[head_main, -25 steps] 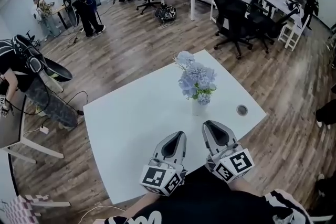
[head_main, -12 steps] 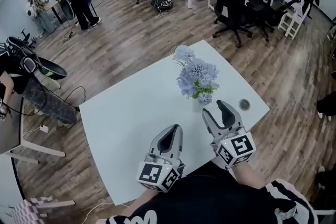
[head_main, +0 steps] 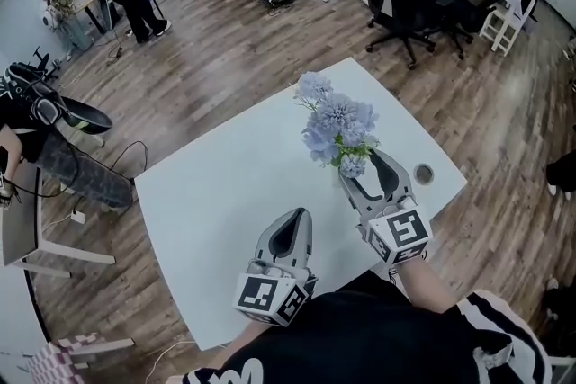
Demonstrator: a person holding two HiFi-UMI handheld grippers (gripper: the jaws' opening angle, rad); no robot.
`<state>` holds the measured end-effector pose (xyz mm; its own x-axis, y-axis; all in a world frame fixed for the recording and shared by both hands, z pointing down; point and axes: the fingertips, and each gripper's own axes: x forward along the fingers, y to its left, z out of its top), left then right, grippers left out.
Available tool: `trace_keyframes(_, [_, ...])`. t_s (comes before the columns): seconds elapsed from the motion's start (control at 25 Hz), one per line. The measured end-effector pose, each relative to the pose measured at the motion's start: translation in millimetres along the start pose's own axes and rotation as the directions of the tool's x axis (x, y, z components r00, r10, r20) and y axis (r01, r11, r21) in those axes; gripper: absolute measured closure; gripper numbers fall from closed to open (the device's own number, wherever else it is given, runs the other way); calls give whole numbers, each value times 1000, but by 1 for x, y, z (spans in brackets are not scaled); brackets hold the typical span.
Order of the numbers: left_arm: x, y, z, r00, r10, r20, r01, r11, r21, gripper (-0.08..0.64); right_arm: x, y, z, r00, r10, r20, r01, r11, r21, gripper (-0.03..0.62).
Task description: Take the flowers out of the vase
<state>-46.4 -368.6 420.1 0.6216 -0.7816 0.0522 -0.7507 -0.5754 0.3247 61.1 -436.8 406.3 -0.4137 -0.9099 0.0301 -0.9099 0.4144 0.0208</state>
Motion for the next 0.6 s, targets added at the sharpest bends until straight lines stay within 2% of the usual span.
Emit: trace_keyframes(0.6, [5,13,0,999,39,-1,-39,999,-19,552,10,-2,13,996,6,93,1,998,-70,345])
